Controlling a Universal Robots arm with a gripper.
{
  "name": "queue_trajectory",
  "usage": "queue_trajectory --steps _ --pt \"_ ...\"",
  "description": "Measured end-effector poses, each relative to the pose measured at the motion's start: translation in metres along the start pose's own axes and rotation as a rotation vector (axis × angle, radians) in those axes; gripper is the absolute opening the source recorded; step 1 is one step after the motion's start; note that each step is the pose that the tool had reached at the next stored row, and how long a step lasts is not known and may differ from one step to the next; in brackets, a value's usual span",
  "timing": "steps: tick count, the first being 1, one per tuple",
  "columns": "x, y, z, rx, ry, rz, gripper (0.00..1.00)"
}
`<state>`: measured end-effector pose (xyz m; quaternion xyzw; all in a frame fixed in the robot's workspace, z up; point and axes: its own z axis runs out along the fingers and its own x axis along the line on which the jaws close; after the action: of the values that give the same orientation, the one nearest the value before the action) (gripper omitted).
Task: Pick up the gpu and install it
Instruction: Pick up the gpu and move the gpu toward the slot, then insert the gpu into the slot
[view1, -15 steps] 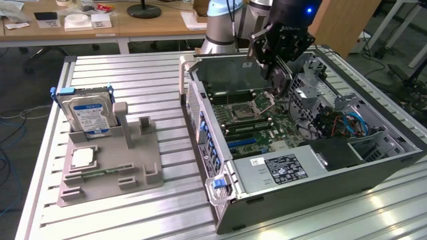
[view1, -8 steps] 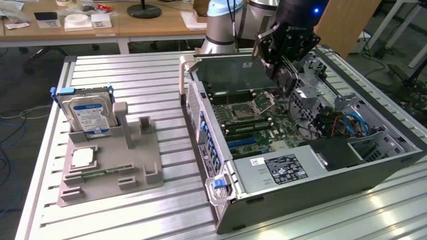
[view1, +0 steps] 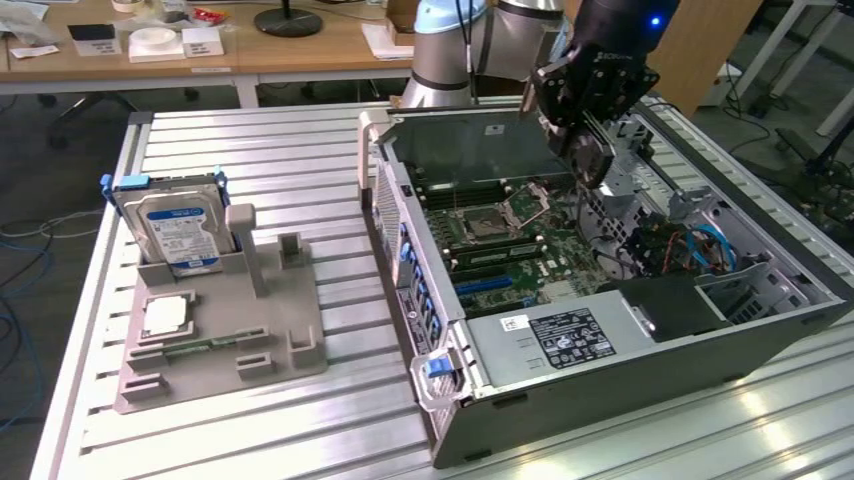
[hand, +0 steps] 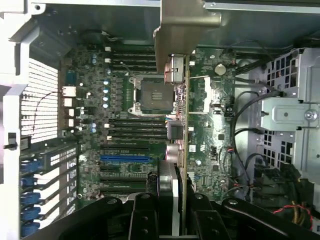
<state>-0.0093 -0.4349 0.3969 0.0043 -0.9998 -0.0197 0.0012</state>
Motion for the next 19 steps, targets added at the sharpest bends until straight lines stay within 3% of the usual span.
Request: queue_trajectory --steps 3,19 --pt "-0.0057 0.0 0.0 0.0 0.0002 0.0 0.28" --pt "-0.0058 0.0 0.0 -0.0018 0.0004 -0.008 0.28"
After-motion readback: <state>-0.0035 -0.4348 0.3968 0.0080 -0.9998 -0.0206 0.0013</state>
